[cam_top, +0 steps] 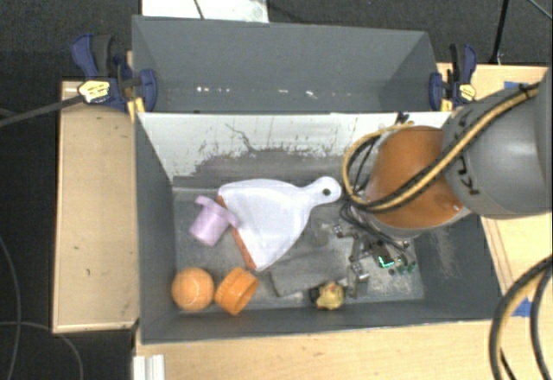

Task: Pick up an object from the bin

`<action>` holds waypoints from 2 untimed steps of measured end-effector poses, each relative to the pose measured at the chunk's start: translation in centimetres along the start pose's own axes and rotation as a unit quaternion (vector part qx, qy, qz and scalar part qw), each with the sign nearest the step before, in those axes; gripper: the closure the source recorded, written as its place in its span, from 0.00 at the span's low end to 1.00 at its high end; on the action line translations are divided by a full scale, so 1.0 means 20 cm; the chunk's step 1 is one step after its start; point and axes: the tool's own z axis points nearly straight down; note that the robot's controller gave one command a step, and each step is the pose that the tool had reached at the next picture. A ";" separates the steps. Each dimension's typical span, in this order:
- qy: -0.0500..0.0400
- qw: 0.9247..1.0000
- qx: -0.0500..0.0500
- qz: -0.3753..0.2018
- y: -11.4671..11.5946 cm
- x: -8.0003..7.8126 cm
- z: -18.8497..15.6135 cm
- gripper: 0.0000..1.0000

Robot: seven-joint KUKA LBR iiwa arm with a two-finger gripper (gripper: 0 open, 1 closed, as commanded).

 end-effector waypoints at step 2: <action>0.000 1.000 0.000 -0.001 0.00 0.00 0.00 0.00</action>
Offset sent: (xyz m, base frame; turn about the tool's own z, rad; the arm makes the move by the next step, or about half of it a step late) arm 0.0000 0.0000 0.0000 0.0000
